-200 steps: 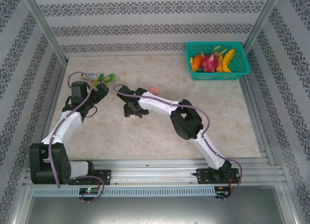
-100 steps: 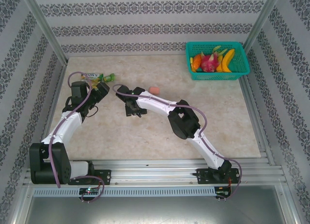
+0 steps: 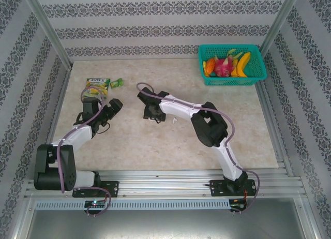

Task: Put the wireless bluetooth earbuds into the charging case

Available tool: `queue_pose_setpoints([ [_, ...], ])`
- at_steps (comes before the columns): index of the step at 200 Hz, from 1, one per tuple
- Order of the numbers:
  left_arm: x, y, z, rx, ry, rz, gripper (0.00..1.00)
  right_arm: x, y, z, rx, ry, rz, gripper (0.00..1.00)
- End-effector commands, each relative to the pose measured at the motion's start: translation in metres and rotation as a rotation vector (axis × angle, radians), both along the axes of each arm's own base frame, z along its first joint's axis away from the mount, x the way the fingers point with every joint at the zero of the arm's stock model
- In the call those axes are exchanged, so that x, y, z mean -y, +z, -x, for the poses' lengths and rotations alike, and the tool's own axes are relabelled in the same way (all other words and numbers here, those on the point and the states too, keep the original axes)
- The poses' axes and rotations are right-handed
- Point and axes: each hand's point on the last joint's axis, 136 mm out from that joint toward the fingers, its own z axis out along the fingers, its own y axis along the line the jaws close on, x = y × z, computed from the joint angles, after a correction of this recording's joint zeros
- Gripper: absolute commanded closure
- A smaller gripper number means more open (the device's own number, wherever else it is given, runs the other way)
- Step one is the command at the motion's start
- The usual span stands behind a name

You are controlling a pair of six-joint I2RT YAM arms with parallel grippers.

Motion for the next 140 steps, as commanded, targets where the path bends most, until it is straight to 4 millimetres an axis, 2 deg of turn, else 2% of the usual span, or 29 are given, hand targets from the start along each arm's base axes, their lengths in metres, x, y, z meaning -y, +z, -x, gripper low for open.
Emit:
queue_pose_setpoints([
  [1, 0.025, 0.011, -0.008, 0.131, -0.069, 0.056, 0.0, 0.0, 0.037, -0.018, 0.054, -0.122, -0.165, 0.54],
  [19, 0.049, 0.009, -0.006, 0.196, -0.142, 0.073, 0.0, 0.008, 0.048, -0.028, 0.064, -0.186, -0.239, 0.54],
  [54, 0.098, 0.006, -0.005, 0.298, -0.276, 0.056, 0.08, 0.018, 0.063, -0.043, 0.065, -0.3, -0.37, 0.54],
  [79, 0.128, 0.005, -0.011, 0.364, -0.333, 0.064, 0.15, 0.019, 0.076, -0.049, 0.068, -0.347, -0.439, 0.54],
  [109, 0.151, 0.005, -0.022, 0.424, -0.349, 0.104, 0.21, 0.017, 0.084, -0.052, 0.058, -0.386, -0.504, 0.53],
  [140, 0.162, 0.006, -0.035, 0.454, -0.348, 0.129, 0.25, 0.019, 0.085, -0.052, 0.044, -0.411, -0.54, 0.54],
])
